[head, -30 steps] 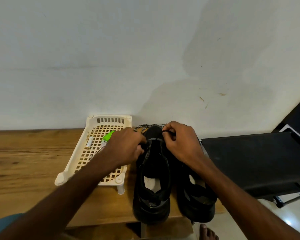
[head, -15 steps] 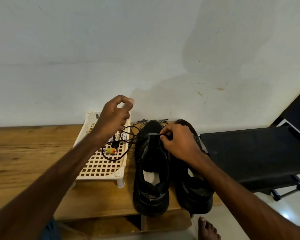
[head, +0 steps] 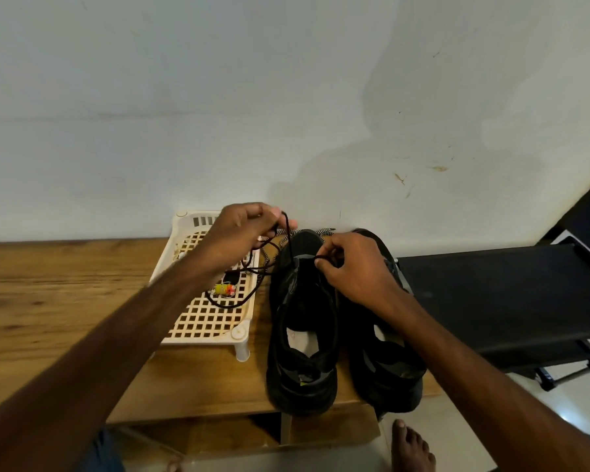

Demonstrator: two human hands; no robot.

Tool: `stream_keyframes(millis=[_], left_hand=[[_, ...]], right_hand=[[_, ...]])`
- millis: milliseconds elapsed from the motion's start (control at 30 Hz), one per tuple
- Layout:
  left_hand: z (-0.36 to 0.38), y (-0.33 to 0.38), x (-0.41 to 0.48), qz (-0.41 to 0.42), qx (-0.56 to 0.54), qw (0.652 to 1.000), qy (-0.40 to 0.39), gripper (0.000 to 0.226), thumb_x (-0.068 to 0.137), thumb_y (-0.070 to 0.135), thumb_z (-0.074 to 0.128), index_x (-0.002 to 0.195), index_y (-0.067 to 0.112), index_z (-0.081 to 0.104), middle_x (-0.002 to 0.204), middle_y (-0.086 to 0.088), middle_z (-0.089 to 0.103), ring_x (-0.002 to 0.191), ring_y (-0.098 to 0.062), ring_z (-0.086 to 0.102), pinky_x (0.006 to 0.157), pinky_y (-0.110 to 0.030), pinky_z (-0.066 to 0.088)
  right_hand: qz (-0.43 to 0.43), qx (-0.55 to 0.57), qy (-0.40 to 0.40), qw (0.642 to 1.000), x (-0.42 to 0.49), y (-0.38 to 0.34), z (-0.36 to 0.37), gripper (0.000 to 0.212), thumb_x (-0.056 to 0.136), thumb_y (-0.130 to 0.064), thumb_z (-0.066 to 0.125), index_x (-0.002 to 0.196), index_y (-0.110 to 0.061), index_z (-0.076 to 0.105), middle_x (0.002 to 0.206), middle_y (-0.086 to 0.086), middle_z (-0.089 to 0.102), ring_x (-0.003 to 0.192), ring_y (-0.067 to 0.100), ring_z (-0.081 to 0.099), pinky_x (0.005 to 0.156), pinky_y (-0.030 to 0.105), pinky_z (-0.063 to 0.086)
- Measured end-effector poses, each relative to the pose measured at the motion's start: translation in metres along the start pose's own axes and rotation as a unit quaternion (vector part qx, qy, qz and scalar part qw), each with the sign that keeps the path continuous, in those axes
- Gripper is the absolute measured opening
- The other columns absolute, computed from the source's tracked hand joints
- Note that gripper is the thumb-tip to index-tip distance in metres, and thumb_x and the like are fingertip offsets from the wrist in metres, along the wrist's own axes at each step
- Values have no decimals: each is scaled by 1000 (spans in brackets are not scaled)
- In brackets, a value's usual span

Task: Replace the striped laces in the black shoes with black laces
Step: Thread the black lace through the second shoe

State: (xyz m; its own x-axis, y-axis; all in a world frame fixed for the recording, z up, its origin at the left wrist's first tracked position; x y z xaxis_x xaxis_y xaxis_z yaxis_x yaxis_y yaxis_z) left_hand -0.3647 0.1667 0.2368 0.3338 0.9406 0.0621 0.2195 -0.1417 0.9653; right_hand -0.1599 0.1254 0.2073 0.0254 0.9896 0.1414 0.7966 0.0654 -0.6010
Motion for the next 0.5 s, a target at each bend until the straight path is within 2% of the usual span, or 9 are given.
stream_keyframes(millis=[133, 200, 233, 267, 300, 333, 367, 400, 500], left_hand=[[-7, 11, -2, -56, -338, 939, -38, 14, 102, 35, 55, 93, 28, 62, 124, 3, 73, 123, -18, 64, 97, -49, 47], [-7, 9, -2, -62, -453, 889, -24, 14, 101, 31, 58, 89, 25, 63, 97, 6, 74, 108, -19, 71, 96, -50, 52], [-5, 7, -2, -66, -470, 880, -13, 15, 101, 29, 57, 88, 22, 61, 80, 7, 67, 87, -15, 72, 86, -43, 57], [-3, 4, -2, -67, -430, 900, 6, 17, 102, 29, 56, 88, 20, 59, 68, 7, 57, 66, -10, 62, 70, -33, 58], [-1, 1, -2, -57, -313, 947, 31, 19, 103, 31, 55, 89, 19, 58, 64, 6, 52, 55, -10, 52, 57, -25, 52], [0, -4, -2, -29, -129, 990, 51, 18, 102, 34, 58, 91, 20, 60, 65, 6, 55, 53, -11, 51, 51, -20, 46], [3, -7, -3, 11, 61, 996, 60, 15, 99, 38, 63, 95, 24, 62, 73, 6, 63, 58, -9, 57, 53, -17, 45], [8, -12, -4, 39, 201, 978, 46, 16, 94, 40, 69, 102, 28, 63, 82, 9, 67, 67, -4, 63, 59, -15, 47], [22, -25, -9, 51, 340, 938, -48, 31, 88, 29, 77, 116, 26, 64, 98, 8, 68, 93, -9, 65, 82, -26, 53]], right_hand=[[9, 9, -15, 1000, -1, 2, -2, 6, 91, -23, 77, 96, -20, 75, 87, -11, 68, 78, -2, 62, 66, 5, 42], [12, 16, -26, 999, -1, 2, -1, 7, 92, -22, 76, 98, -19, 75, 90, -10, 70, 79, -4, 61, 65, 2, 39], [13, 19, -29, 999, -1, 2, -1, 8, 93, -22, 76, 100, -18, 76, 93, -9, 71, 81, -3, 62, 66, 2, 40], [15, 21, -31, 999, 0, 2, 0, 9, 93, -22, 75, 101, -18, 76, 95, -7, 72, 82, -2, 63, 67, 2, 40], [16, 21, -32, 999, 0, 2, -1, 10, 93, -21, 75, 102, -18, 76, 96, -7, 72, 83, -2, 63, 68, 2, 40], [16, 20, -33, 999, 0, 2, -1, 10, 93, -21, 75, 102, -17, 76, 96, -7, 72, 83, -2, 63, 67, 2, 41], [15, 19, -33, 999, 0, 2, -1, 10, 93, -20, 75, 103, -17, 77, 96, -7, 72, 82, -2, 63, 65, 1, 41], [13, 18, -34, 999, 0, 1, -1, 11, 93, -20, 75, 103, -16, 77, 95, -7, 72, 80, -3, 62, 63, 0, 41], [12, 13, -40, 999, 0, 1, -2, 12, 94, -19, 74, 106, -15, 76, 93, -8, 69, 77, -5, 59, 62, -4, 40]])
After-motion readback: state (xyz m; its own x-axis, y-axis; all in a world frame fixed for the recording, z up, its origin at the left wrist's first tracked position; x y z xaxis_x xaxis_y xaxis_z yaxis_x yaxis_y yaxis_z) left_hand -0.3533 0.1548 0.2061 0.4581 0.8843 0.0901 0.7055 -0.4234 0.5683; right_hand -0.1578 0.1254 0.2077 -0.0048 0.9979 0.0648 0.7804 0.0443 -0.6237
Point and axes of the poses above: each hand's wrist, its own x-axis towards the middle knuckle, its own z-axis out of the palm, y = z × x, the point moved 3 cm from there along x, towards the middle knuckle
